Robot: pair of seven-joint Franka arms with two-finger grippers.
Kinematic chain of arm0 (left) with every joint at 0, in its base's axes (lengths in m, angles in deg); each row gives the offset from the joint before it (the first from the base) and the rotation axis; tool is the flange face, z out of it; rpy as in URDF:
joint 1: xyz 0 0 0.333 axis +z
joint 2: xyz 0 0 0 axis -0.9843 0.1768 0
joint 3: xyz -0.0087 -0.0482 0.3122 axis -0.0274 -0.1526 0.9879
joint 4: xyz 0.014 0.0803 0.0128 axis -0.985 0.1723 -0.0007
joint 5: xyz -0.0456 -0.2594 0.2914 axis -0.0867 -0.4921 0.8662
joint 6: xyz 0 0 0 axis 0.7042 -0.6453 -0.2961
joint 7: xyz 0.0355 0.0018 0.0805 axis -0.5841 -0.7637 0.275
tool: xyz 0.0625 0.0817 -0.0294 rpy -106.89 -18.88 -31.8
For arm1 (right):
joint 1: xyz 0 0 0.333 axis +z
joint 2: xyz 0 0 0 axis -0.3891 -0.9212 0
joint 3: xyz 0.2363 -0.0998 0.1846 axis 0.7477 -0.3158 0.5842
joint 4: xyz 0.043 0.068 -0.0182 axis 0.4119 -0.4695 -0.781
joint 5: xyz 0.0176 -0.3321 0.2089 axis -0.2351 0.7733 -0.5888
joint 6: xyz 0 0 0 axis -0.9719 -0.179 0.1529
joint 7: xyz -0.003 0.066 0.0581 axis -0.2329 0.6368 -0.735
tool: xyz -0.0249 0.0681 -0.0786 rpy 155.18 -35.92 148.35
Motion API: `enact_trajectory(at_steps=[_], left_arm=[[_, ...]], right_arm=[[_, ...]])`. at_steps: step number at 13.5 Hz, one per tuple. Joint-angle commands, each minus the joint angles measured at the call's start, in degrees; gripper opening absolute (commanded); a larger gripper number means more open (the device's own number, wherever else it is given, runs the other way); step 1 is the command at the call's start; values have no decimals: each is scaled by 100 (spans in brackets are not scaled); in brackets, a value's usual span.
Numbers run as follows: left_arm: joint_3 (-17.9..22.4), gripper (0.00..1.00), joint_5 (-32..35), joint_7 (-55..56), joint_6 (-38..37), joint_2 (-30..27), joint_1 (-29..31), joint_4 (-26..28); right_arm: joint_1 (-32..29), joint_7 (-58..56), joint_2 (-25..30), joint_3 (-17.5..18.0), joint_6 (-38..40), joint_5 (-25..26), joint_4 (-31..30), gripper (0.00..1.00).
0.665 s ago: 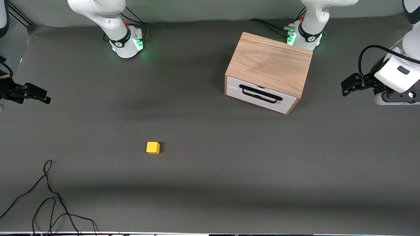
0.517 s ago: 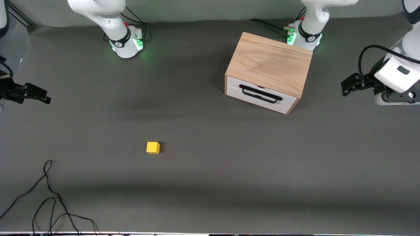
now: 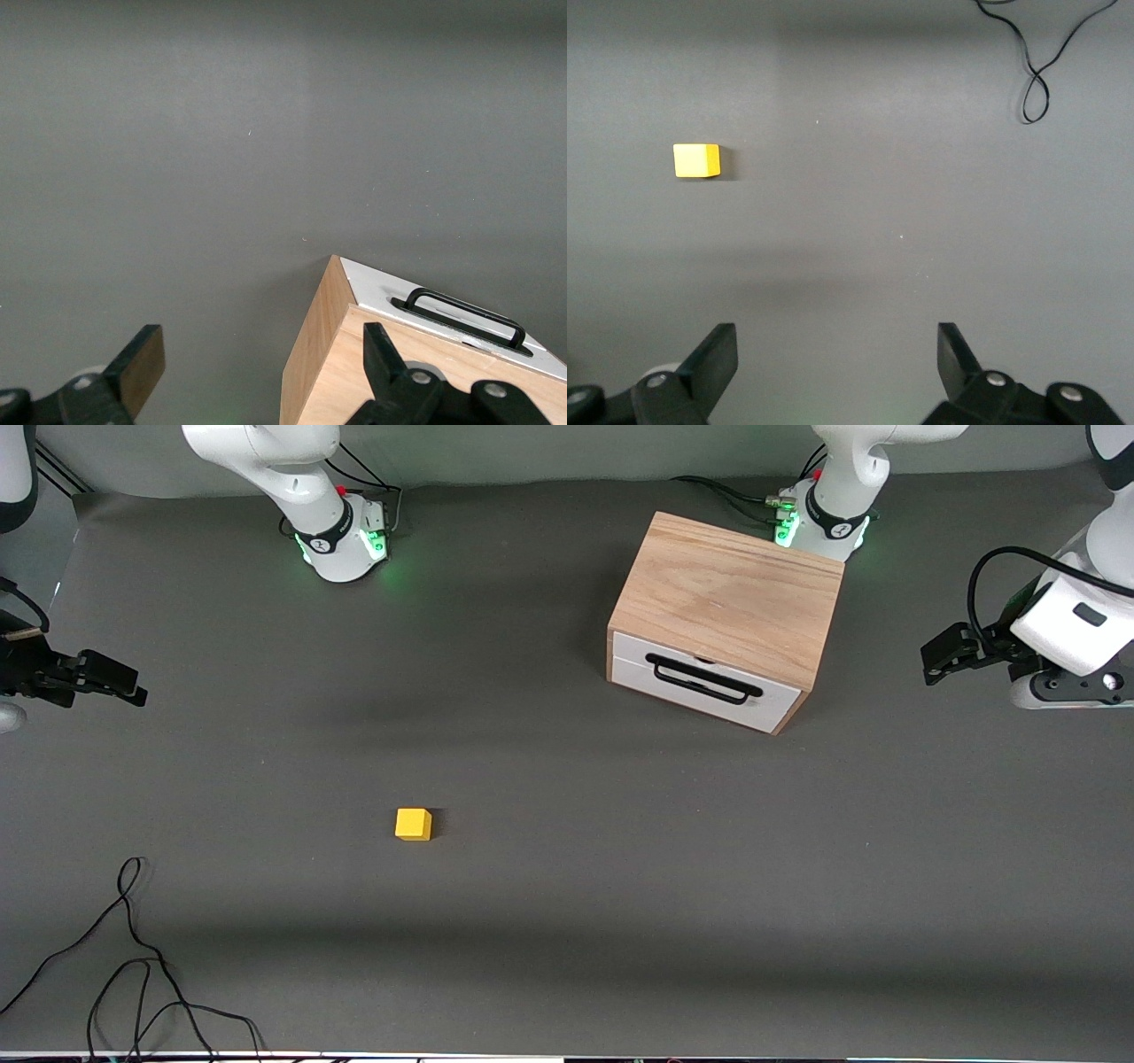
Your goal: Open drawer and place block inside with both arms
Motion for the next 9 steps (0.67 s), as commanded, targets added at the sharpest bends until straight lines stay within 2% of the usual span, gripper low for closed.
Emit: enact_trajectory(at_steps=[1, 4, 9], left_arm=[[24, 100, -24, -89, 27, -175, 3, 174], [24, 100, -24, -89, 27, -175, 12, 174], [24, 100, -24, -89, 27, -175, 12, 174]], right_arm=[[321, 619, -49, -9, 59, 60, 42, 100], [910, 1254, -198, -9, 41, 24, 190, 100], [1895, 2265, -1251, -9, 6, -46, 1358, 100]])
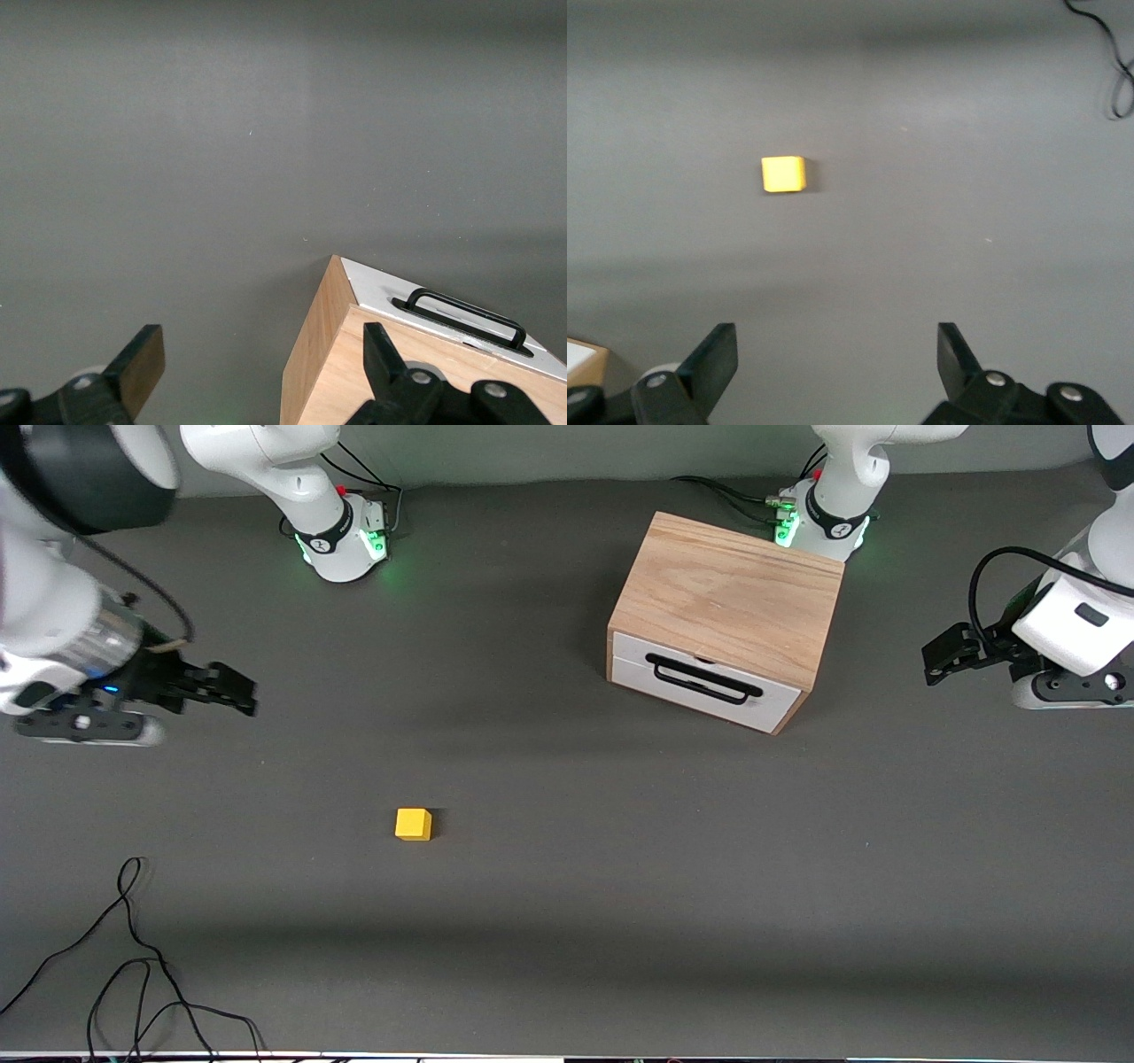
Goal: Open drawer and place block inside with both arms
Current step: 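Move the right gripper down over the yellow cube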
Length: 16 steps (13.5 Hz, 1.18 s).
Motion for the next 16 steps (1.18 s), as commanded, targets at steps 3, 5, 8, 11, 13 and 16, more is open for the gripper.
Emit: enact_trajectory(at_steps=[3, 5, 8, 11, 13, 16], left_arm=[[18, 100, -24, -89, 27, -174, 6, 173], [18, 100, -24, -89, 19, -174, 6, 173], [18, 100, -24, -89, 19, -174, 6, 173], [18, 100, -33, -89, 19, -174, 6, 173], [18, 100, -33, -89, 19, -174, 6, 173], [18, 100, -33, -89, 19, -174, 6, 173]], right_arm=[[498, 485, -1188, -51, 86, -159, 1301, 100], [463, 380, -1216, -59, 51, -185, 1302, 100], [463, 90, -1321, -60, -238, -203, 1241, 100], [481, 2, -1514, -59, -931, -299, 750, 100], [489, -7, -1532, -59, -1476, -317, 250, 100], [489, -7, -1759, -59, -2137, -317, -192, 100]])
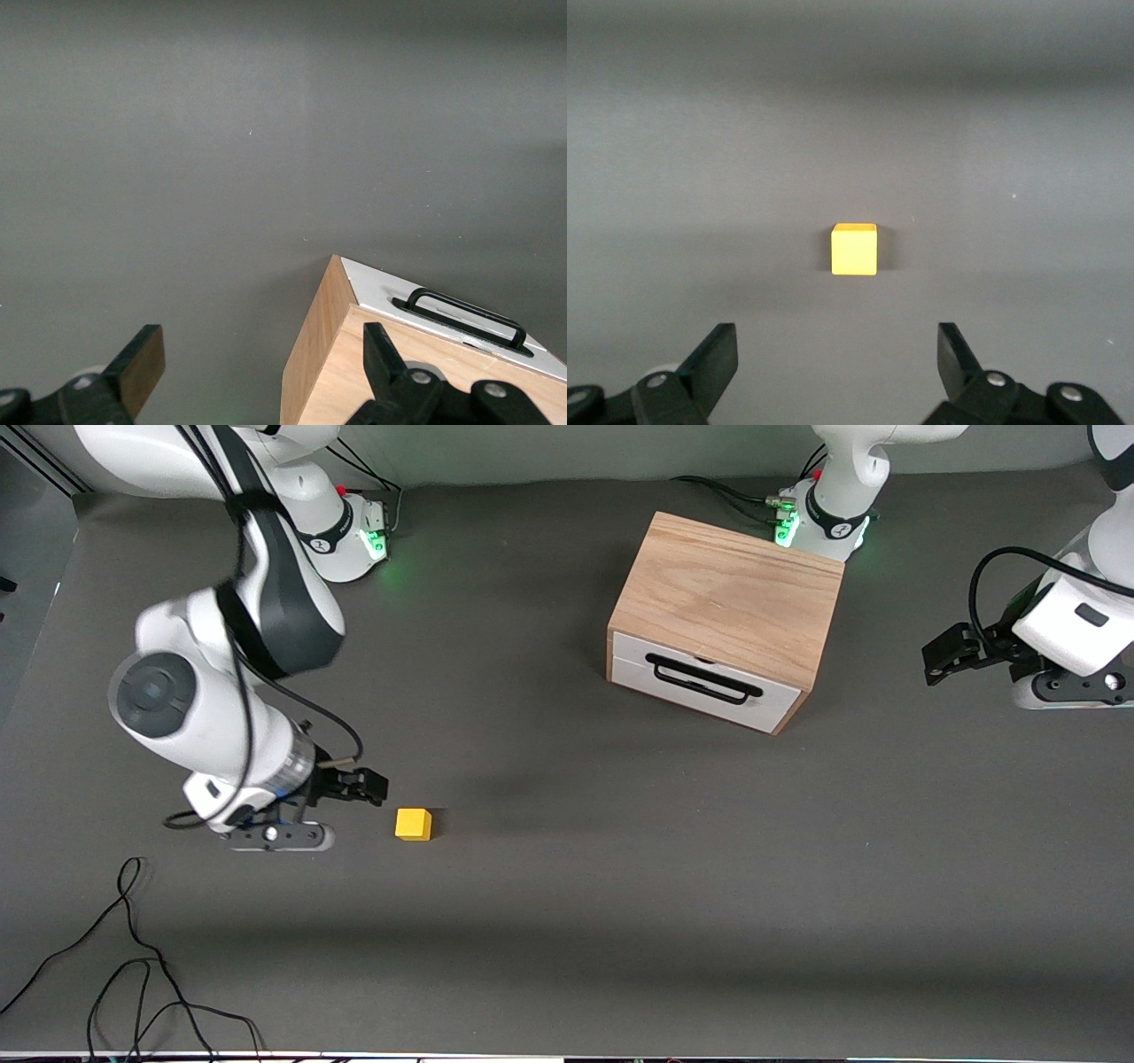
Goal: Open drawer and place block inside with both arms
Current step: 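Move the right gripper down over the yellow cube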
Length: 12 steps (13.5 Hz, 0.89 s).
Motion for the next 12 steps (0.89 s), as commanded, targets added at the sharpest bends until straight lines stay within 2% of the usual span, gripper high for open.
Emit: enact_trajectory(at_steps=[1, 5, 7, 10, 12], left_arm=[[17, 100, -23, -89, 27, -173, 5, 161], [26, 100, -32, 51, 36, -173, -4, 143], [26, 100, -58, 523, 62, -130, 5, 178], [-1, 100, -311, 2189, 124, 2, -91, 178], [-1, 100, -733, 3447, 255, 81, -100, 178]], right_arm=[[14, -150, -198, -17, -457, -121, -277, 100], [111, -124, -691, -17, -985, -121, -295, 100], [102, -124, -867, -17, -1283, -121, -391, 100], [102, -124, -877, -17, -2065, -121, -1031, 100], [120, -115, -973, -17, -2216, -121, -1130, 100]])
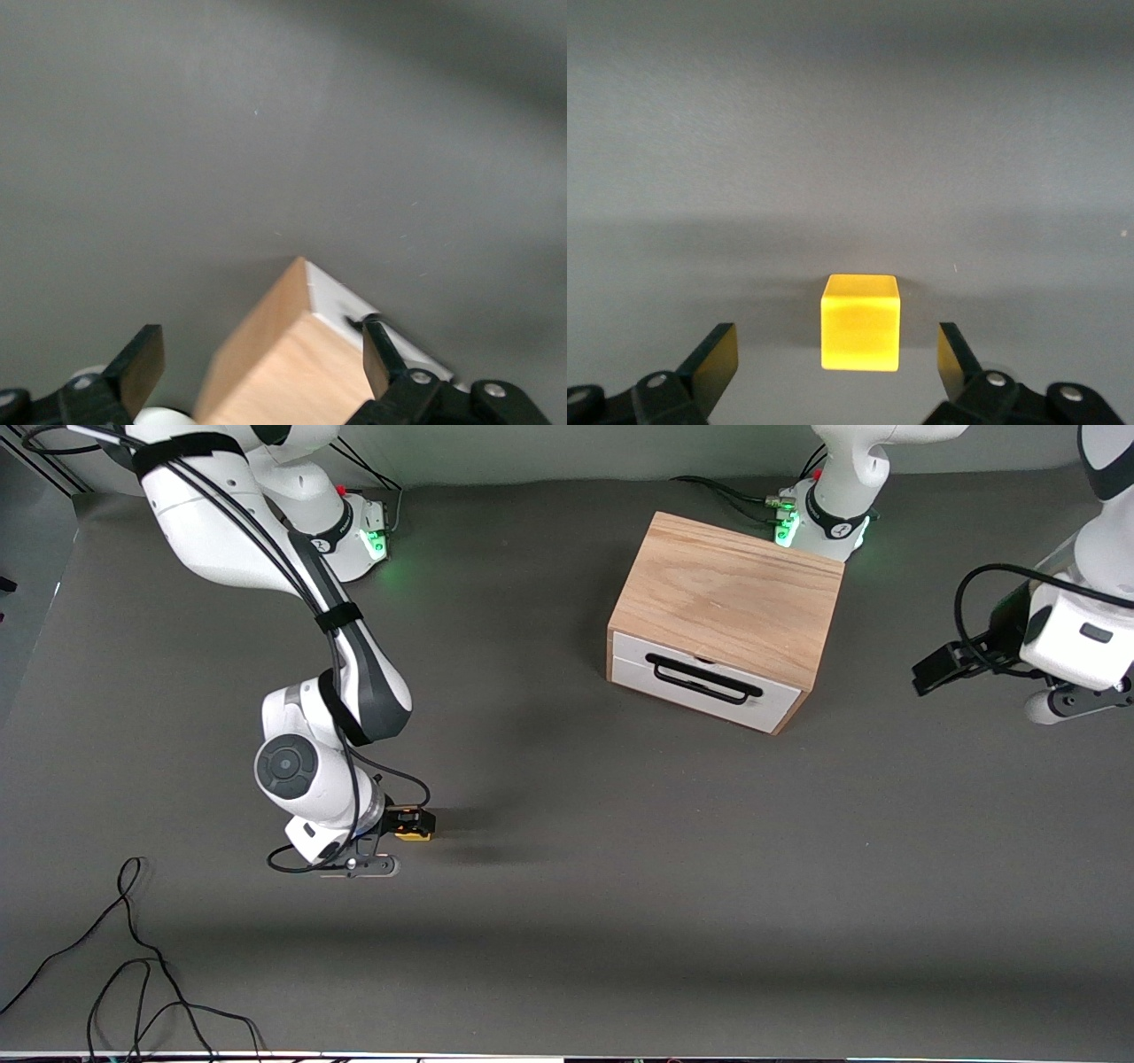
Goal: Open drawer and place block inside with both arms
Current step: 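Grasp the yellow cube with the right gripper while the left gripper reaches the handle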
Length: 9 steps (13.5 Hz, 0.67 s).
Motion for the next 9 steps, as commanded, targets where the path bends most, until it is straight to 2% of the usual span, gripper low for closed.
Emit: enact_trajectory(at_steps=[1, 4, 7, 9], left_arm=[[15, 100, -382, 1493, 226, 165, -105, 62], [-20, 100, -409, 2915, 463, 569, -481, 88], [-11, 100, -304, 4700, 656, 1069, -1157, 80], [-11, 100, -129, 5126, 849, 1483, -1554, 88]], right_arm=[[34, -110, -41, -34, -253, -116, -203, 100], [42, -93, -244, -34, -499, -116, -281, 100], [42, -93, -437, -34, -779, -116, -290, 100], [42, -93, -595, -34, -973, -116, -290, 100]])
